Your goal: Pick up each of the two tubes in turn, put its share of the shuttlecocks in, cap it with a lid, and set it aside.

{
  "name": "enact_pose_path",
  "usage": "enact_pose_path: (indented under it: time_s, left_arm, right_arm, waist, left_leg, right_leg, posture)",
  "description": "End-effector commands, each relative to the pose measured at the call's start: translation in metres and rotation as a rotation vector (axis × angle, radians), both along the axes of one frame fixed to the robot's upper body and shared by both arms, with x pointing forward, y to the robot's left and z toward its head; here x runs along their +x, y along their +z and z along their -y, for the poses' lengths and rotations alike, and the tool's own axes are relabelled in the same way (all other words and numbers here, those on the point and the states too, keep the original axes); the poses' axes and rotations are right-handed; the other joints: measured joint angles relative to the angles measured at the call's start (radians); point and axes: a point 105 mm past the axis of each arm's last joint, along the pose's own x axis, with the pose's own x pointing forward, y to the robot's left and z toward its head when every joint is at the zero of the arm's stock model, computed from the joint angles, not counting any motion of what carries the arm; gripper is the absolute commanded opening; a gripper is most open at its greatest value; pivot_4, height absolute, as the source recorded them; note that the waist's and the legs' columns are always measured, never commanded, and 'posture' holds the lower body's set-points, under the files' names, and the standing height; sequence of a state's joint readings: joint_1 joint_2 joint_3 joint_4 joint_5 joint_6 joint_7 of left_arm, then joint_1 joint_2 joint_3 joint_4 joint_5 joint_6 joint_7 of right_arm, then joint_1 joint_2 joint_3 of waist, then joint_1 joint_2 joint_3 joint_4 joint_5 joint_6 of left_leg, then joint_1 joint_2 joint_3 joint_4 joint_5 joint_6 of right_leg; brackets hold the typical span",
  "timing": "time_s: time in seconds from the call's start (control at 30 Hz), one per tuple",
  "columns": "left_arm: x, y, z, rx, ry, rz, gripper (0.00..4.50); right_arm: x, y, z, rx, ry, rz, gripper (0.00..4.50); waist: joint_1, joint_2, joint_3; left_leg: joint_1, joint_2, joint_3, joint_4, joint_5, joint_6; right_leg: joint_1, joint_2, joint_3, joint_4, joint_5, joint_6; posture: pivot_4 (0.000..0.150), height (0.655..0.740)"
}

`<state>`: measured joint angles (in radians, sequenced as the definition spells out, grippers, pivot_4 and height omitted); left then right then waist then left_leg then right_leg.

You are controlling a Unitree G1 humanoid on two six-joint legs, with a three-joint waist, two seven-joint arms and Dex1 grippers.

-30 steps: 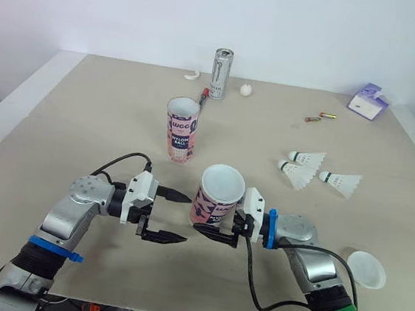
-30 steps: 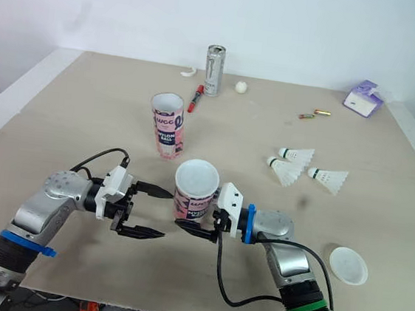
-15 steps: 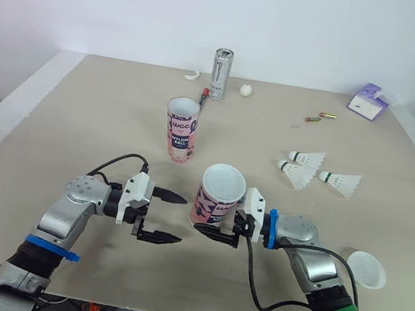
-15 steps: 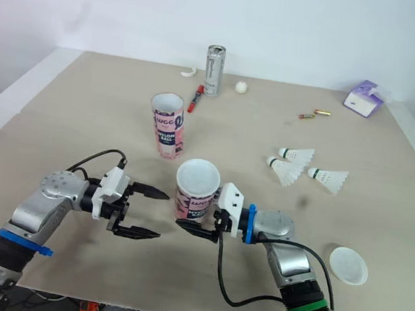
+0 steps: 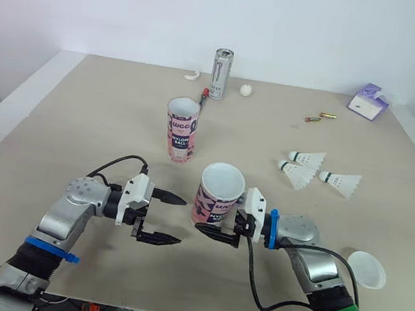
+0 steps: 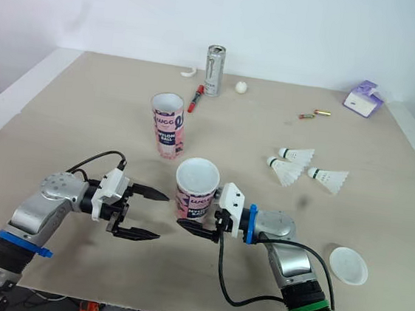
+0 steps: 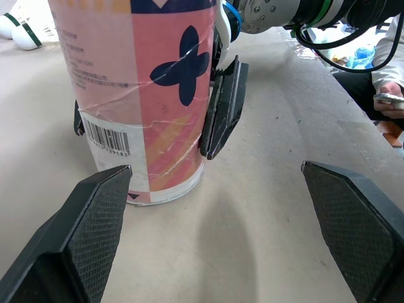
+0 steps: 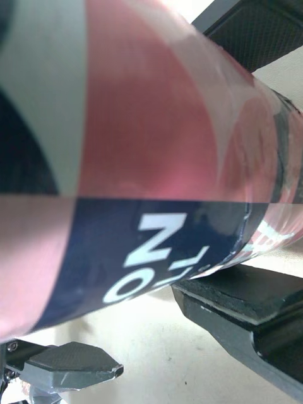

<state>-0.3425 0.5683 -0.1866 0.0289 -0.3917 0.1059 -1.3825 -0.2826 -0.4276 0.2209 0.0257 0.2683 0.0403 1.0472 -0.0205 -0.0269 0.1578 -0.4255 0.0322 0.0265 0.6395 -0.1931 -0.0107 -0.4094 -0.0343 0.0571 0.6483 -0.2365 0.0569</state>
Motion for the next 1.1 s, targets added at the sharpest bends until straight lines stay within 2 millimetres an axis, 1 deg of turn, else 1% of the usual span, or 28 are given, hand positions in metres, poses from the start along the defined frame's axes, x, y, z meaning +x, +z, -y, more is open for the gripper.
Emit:
enact_pose_path:
  time_s: [0.03,0.13,0.17,0.2,0.23,0.27,0.4,0.6,0.73,0.8,0.87,0.97,1.07,1.1]
  left_arm:
    - [-0.002,0.007,0.0,-0.002,-0.011,0.041,4.5]
    - [-0.001,0.008,0.0,-0.003,-0.011,0.041,4.5]
    - [-0.001,0.008,0.0,-0.003,-0.011,0.041,4.5]
    - [-0.001,0.008,0.0,-0.003,-0.011,0.041,4.5]
    - [-0.001,0.008,0.001,-0.003,-0.011,0.041,4.5]
    - [-0.001,0.008,0.001,-0.003,-0.011,0.041,4.5]
    - [0.0,0.008,0.0,-0.003,-0.01,0.04,4.5]
    - [0.002,0.009,0.0,-0.003,-0.009,0.04,4.5]
    - [0.003,0.012,0.001,-0.01,-0.01,0.044,4.5]
    - [0.003,0.013,0.001,-0.013,-0.01,0.046,4.5]
    - [0.003,0.015,0.001,-0.017,-0.012,0.047,4.5]
    - [0.003,0.016,0.001,-0.02,-0.017,0.047,4.5]
    - [0.0,0.018,0.005,-0.031,-0.032,0.041,4.5]
    - [-0.001,0.02,0.008,-0.038,-0.039,0.04,4.5]
  right_arm:
    - [0.002,0.012,0.004,0.022,-0.017,0.04,4.39]
    - [0.0,0.012,0.004,0.027,-0.011,0.025,4.39]
    - [0.001,0.012,0.004,0.027,-0.016,0.027,3.85]
    - [0.002,0.012,0.005,0.026,-0.02,0.029,3.66]
    - [0.002,0.012,0.005,0.026,-0.021,0.029,3.23]
    - [0.003,0.013,0.005,0.027,-0.031,0.033,3.1]
    - [0.003,0.013,0.005,0.03,-0.038,0.03,3.1]
    - [0.002,0.018,0.012,0.033,-0.068,0.039,3.1]
    - [0.003,0.033,0.029,0.084,-0.165,0.058,3.1]
    - [-0.001,0.044,0.048,0.124,-0.253,0.069,3.1]
    - [-0.007,0.056,0.073,0.159,-0.359,0.079,3.1]
    - [-0.018,0.066,0.105,0.19,-0.504,0.088,3.1]
    - [-0.026,0.069,0.149,0.215,-0.711,0.092,3.1]
    - [-0.028,0.067,0.173,0.206,-0.821,0.106,3.1]
  waist:
    - [0.0,0.0,0.0]
    - [0.0,0.0,0.0]
    - [0.0,0.0,0.0]
    - [0.0,0.0,0.0]
    - [0.0,0.0,0.0]
    - [0.0,0.0,0.0]
    - [0.0,0.0,0.0]
    - [0.0,0.0,0.0]
    - [0.0,0.0,0.0]
    - [0.0,0.0,0.0]
    - [0.003,0.0,0.0]
    - [0.005,0.0,0.0]
    - [0.004,0.0,0.0]
    - [0.004,0.0,0.0]
  left_leg:
    - [0.0,0.0,0.0,0.0,0.0,0.0]
    - [0.0,0.0,0.0,0.0,0.0,0.0]
    - [0.0,0.0,0.0,0.0,0.0,0.0]
    - [0.0,0.0,0.0,0.0,0.0,0.0]
    - [0.0,0.0,0.0,0.0,0.0,0.0]
    - [0.0,0.0,0.0,0.0,0.0,0.0]
    - [0.0,0.0,0.0,0.0,0.0,0.0]
    - [0.0,0.0,0.0,0.0,0.0,0.0]
    - [0.0,0.0,0.0,0.0,0.0,0.0]
    - [0.0,0.0,0.0,0.0,0.0,0.0]
    - [0.0,0.0,0.0,0.0,0.0,0.0]
    - [-0.001,-0.001,-0.001,0.0,0.0,0.0]
    - [-0.001,-0.001,0.0,0.0,0.0,0.0]
    - [-0.001,-0.001,0.0,0.0,0.0,0.0]
  right_leg:
    - [0.0,0.0,0.0,0.0,0.0,0.0]
    - [0.0,0.0,0.0,0.0,0.0,0.0]
    - [0.0,0.0,0.0,0.0,0.0,0.0]
    - [0.0,0.0,0.0,0.0,0.0,0.0]
    - [0.0,0.0,0.0,0.0,0.0,0.0]
    - [0.0,0.0,0.0,0.0,0.0,0.0]
    - [0.0,0.0,0.0,0.0,0.0,0.0]
    - [0.0,0.0,0.0,0.0,0.0,0.0]
    - [0.0,0.0,0.0,0.0,0.0,0.0]
    - [0.0,0.0,0.0,0.0,0.0,0.0]
    - [0.001,0.0,0.0,0.0,0.0,0.0]
    - [0.001,-0.001,0.0,0.0,-0.001,0.001]
    - [0.001,-0.002,0.0,0.0,-0.001,0.001]
    - [0.001,-0.002,0.0,0.0,-0.001,0.001]
  posture:
    - [0.15,0.74]
    - [0.15,0.74]
    - [0.15,0.74]
    - [0.15,0.74]
    - [0.15,0.74]
    - [0.15,0.74]
    - [0.15,0.74]
    - [0.15,0.74]
    - [0.15,0.74]
    - [0.15,0.74]
    - [0.15,0.74]
    - [0.15,0.74]
    - [0.15,0.74]
    - [0.15,0.74]
